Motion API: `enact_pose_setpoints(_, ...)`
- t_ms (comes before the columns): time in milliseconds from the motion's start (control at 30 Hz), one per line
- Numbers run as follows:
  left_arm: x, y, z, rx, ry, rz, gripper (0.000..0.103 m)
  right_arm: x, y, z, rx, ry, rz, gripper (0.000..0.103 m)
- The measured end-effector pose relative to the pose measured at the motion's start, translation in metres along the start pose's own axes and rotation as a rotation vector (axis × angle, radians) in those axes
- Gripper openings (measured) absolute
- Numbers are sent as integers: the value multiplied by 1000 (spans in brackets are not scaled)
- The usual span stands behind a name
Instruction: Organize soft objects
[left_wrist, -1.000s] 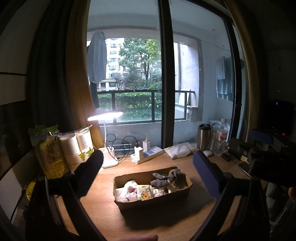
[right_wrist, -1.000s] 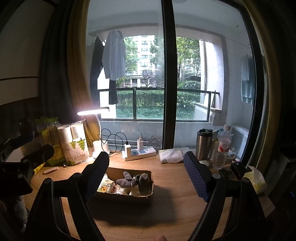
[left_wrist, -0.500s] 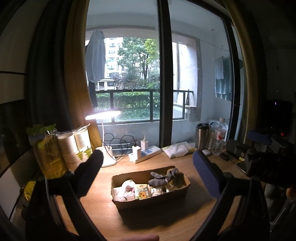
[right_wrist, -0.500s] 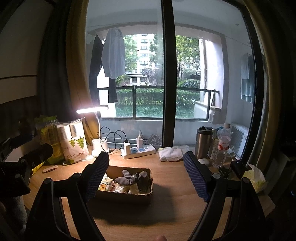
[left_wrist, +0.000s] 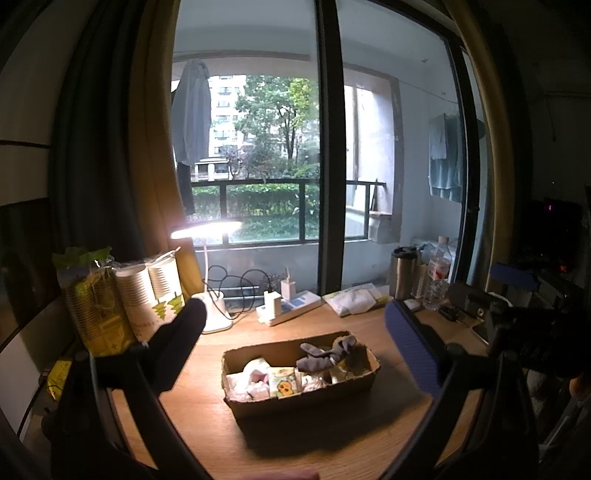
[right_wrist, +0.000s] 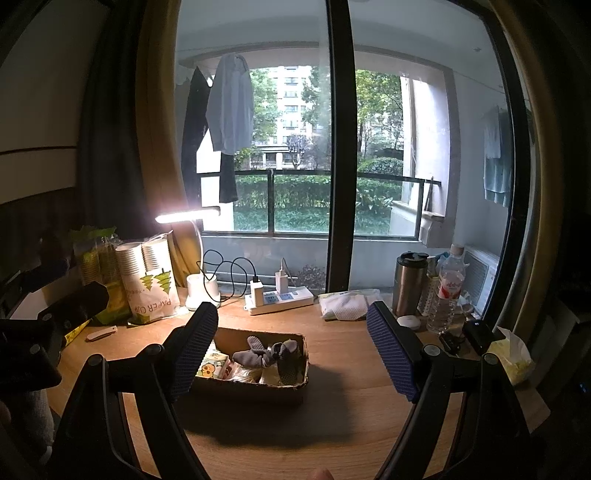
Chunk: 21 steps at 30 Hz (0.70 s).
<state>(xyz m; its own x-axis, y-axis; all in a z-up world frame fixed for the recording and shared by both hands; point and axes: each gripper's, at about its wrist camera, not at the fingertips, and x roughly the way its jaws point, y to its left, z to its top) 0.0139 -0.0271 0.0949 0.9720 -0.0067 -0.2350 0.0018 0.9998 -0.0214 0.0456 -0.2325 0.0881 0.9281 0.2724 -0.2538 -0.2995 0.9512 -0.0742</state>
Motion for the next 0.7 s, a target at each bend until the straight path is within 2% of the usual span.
enact_pose_setpoints(700, 2, -3, -2, 14, 8, -12, 98, 2, -2, -3, 0, 12, 3, 85)
